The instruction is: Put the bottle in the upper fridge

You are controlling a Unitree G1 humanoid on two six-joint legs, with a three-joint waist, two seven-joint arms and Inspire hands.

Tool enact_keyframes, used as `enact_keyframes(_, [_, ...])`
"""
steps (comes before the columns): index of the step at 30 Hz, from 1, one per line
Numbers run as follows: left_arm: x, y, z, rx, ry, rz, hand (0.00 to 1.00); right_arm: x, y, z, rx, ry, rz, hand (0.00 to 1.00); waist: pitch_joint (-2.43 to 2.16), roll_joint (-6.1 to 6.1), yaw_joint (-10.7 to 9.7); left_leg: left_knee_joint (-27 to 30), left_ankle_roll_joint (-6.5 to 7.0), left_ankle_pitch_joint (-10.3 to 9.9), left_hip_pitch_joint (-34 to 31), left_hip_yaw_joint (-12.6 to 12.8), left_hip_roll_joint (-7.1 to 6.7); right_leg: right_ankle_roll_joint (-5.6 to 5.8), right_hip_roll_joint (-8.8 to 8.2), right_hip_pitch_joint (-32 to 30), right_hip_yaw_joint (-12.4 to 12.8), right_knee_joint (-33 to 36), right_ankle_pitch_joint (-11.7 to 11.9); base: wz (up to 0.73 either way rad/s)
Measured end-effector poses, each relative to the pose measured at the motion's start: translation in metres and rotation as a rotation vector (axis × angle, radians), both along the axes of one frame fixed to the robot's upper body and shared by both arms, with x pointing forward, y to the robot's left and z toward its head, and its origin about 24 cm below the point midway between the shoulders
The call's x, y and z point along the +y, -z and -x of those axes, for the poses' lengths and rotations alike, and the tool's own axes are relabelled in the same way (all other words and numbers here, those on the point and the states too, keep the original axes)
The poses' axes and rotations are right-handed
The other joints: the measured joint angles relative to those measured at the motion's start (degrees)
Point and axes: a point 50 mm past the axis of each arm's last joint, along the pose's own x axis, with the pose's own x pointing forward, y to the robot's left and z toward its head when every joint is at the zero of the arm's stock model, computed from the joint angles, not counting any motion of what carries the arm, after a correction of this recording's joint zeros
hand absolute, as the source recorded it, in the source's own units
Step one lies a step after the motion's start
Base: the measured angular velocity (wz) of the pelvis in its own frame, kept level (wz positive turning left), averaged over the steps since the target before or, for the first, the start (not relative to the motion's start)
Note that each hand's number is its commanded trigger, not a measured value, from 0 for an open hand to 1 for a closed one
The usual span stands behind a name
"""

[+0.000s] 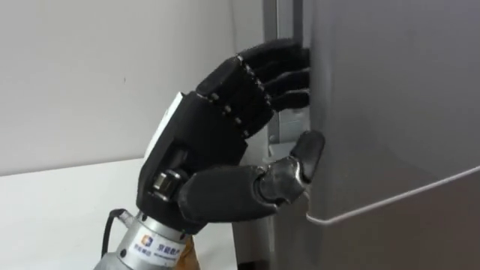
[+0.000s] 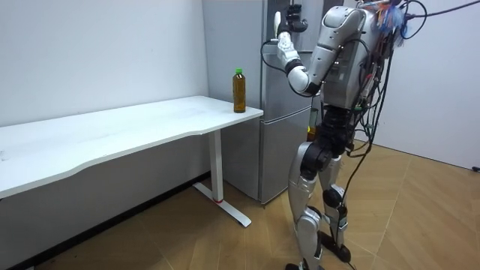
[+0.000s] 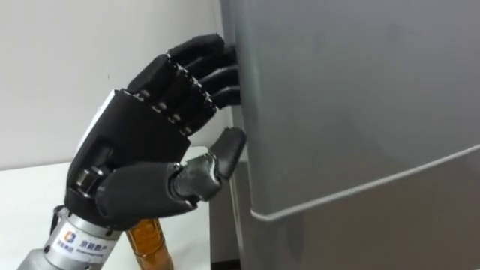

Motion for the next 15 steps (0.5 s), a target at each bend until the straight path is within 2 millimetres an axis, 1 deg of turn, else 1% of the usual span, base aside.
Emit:
enact_keyframes(4, [-0.01, 0.002, 0.004, -0.005, 0.069, -0.025, 0.71, 0.0, 0.0, -0.002, -0.003, -0.002, 0.0, 0.0, -0.01, 0.11, -0.66, 0.53, 0.0, 0.0, -0.61, 0.02, 0.03, -0.03, 0.03, -0.26, 0.21, 0.01, 0.02, 0.0])
enact_keyframes(5, [-0.012, 0.003, 0.004, -0.003, 0.08, -0.034, 0.69, 0.0, 0.0, -0.003, -0.004, -0.004, 0.0, 0.0, -0.02, 0.16, -0.88, 0.61, 0.0, 0.0, -0.79, 0.01, 0.04, -0.06, 0.04, -0.41, 0.2, 0.05, 0.03, 0.0])
enact_keyframes(7, [-0.019, 0.007, 0.005, 0.012, 0.121, -0.061, 0.65, 0.0, -0.001, -0.006, -0.01, -0.011, 0.002, 0.0, 0.18, 0.5, -1.6, 0.63, 0.04, 0.02, -1.14, 0.01, 0.09, -0.13, 0.12, -0.89, 0.33, 0.12, 0.25, -0.02])
enact_keyframes(8, [-0.02, 0.008, 0.006, 0.014, 0.133, -0.068, 0.63, 0.0, -0.001, -0.006, -0.01, -0.01, 0.002, 0.0, 0.2, 0.54, -1.69, 0.63, 0.05, 0.02, -1.14, 0.02, 0.09, -0.13, 0.12, -0.9, 0.37, 0.12, 0.28, 0.0])
enact_keyframes(11, [-0.028, 0.013, 0.009, 0.018, 0.191, -0.119, 0.63, 0.0, -0.001, -0.007, -0.014, -0.01, 0.002, 0.0, 0.23, 0.8, -2.26, 0.56, 0.11, -0.02, -1.37, 0.03, 0.13, -0.12, 0.16, -0.94, 0.41, 0.12, 0.32, 0.0])
enact_keyframes(13, [-0.033, 0.016, 0.012, 0.009, 0.232, -0.166, 0.61, 0.0, -0.001, -0.008, -0.018, -0.011, 0.002, 0.0, 0.1, 1.04, -2.81, 0.6, 0.11, -0.01, -1.73, 0.06, 0.19, -0.17, 0.21, -1.36, 0.51, 0.18, 0.35, 0.0])
enact_keyframes(15, [-0.037, 0.018, 0.013, 0.008, 0.254, -0.195, 0.59, 0.0, -0.001, -0.01, -0.021, -0.012, 0.003, 0.0, 0.08, 1.13, -2.99, 0.61, 0.11, 0.01, -1.75, 0.16, 0.23, -0.2, 0.22, -1.8, 0.68, 0.3, 0.36, -0.05])
